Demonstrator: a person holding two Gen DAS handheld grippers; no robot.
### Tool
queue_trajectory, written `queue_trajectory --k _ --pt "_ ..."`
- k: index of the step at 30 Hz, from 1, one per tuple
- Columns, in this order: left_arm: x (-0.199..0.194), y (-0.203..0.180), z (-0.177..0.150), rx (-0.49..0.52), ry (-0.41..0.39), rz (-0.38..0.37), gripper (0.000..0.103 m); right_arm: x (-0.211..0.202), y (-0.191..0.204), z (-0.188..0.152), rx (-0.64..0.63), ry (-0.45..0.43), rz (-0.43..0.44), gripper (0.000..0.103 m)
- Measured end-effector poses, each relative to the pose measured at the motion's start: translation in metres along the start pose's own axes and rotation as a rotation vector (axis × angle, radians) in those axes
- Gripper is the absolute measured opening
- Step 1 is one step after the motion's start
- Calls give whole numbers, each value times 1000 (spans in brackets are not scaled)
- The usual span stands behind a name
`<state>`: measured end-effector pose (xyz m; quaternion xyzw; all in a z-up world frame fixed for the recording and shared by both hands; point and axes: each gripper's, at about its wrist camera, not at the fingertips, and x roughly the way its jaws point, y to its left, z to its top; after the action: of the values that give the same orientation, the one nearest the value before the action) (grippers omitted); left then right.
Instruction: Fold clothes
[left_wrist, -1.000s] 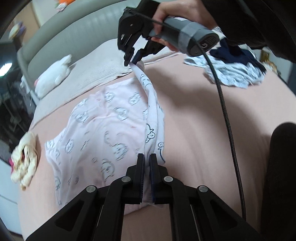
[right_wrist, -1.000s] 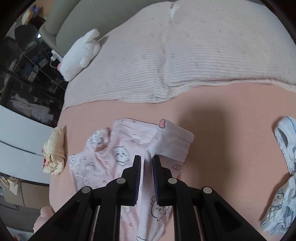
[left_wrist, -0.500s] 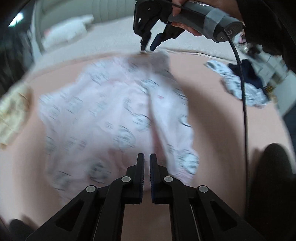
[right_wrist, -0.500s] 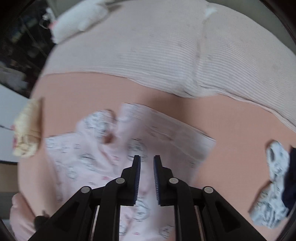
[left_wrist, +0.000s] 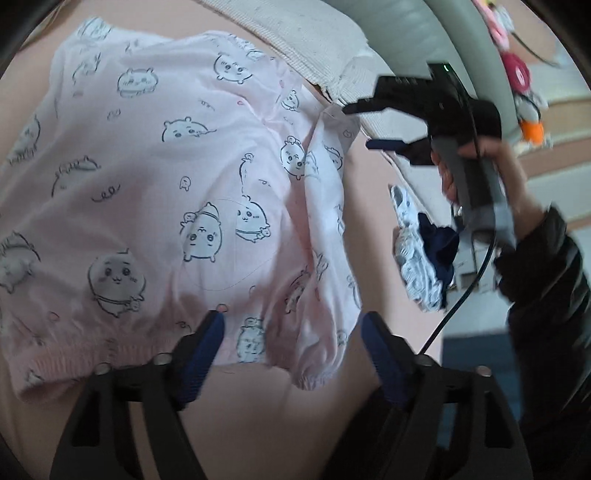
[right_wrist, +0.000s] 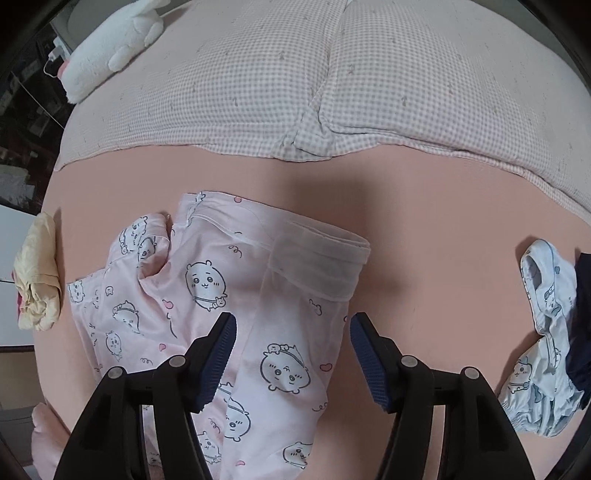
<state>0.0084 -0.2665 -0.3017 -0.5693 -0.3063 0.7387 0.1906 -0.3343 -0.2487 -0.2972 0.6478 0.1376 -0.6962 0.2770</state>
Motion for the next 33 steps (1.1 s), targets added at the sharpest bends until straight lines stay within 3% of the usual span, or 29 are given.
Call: queue_trajectory --k 8,13,14,15,17,23,29,33 --pt "23 -28 1 37 45 -34 78 5 -8 -5 14 29 -19 64" --pt "47 -33 -4 61 20 -8 78 9 -14 -3 57 31 -28 64" --pt "49 -32 -4 55 7 1 74 10 -14 -2 68 30 -22 64" --pt "50 -31 -5 58 -4 9 53 10 -13 -1 79 26 -20 64" --pt "53 -29 -5 63 -28 25 25 12 -10 1 87 21 -27 64" --pt "58 -10 -4 -29 -26 -20 19 31 8 11 105 41 -85 64" --pt "59 -5 0 -38 -21 -28 19 56 18 17 117 79 -163 64" --pt "62 -8 0 -35 -10 -24 19 63 21 16 57 86 -203 64"
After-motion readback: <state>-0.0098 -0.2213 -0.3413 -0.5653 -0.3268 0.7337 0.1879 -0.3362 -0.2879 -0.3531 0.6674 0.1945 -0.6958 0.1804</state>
